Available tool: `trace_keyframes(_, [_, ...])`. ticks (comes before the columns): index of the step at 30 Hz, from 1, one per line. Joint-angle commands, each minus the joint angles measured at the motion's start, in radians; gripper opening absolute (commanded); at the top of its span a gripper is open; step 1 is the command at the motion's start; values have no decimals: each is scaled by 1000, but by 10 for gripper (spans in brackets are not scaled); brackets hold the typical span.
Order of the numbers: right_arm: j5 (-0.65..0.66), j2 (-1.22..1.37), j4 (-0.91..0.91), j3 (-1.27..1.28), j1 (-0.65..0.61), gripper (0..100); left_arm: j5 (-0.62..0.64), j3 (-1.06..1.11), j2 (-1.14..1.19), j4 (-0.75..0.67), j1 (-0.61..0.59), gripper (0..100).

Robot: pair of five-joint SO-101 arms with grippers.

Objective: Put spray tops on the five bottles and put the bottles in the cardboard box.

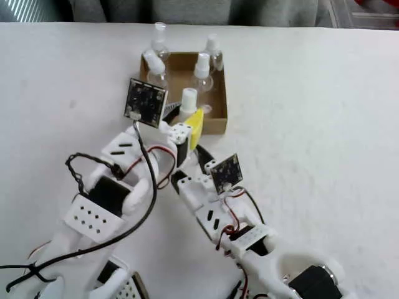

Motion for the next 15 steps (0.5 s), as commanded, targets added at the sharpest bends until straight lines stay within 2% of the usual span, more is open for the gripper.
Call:
trace_keyframes(1, [15, -2, -25, -3, 1, 21, -9, 12, -53, -28, -7, 60])
trace_keyframes(9, [15, -2, -25, -3, 1, 21, -11, 167, -268, -31, -7, 60])
trace_keyframes(15, [15, -2, -25, -3, 1, 21, -11, 216, -291, -29, -5, 60])
